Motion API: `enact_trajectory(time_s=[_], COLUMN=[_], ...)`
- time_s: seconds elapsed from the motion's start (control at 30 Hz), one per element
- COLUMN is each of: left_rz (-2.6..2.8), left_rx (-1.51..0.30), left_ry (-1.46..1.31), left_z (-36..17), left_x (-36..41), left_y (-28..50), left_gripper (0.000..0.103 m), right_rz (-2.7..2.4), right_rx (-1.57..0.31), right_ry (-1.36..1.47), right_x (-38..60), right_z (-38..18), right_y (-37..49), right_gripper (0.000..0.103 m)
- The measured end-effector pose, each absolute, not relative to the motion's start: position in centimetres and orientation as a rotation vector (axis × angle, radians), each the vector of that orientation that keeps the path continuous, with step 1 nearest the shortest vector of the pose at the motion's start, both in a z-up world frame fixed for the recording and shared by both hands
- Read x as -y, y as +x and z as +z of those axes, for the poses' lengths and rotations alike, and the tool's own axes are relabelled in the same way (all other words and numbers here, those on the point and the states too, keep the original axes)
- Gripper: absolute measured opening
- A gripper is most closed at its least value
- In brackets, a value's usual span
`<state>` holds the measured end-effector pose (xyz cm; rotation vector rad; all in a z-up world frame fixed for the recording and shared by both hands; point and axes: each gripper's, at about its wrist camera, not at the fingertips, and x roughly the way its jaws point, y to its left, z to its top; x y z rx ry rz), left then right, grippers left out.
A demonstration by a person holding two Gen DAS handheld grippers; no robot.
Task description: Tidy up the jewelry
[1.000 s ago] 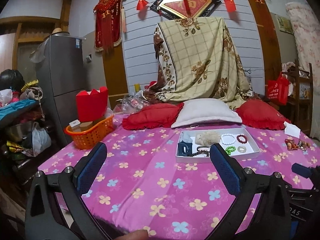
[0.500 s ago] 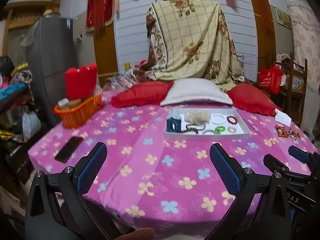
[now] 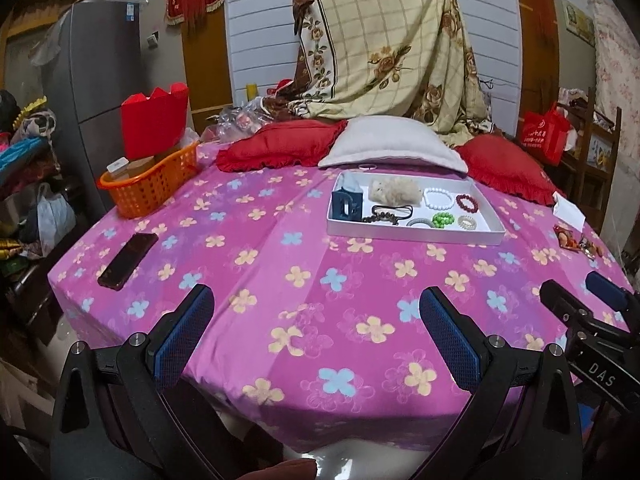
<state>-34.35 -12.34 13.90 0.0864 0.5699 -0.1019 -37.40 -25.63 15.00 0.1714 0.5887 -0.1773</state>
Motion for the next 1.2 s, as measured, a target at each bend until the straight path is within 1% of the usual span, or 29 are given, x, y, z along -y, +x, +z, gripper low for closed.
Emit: enact_trajectory(time_s=[1.2], left_rz=[-0.132], left_rx=[-0.673], left_ry=[0.067], left_z=[11.9], left_x=[12.4], left_y=[-33.3], left_gripper=[0.103], right_rz=[-0.207], right_rx=[-0.609], right_ry=[0.185], right_x=[26.3], right_z=[14.0], right_y=[-37.3], right_gripper=[0.082])
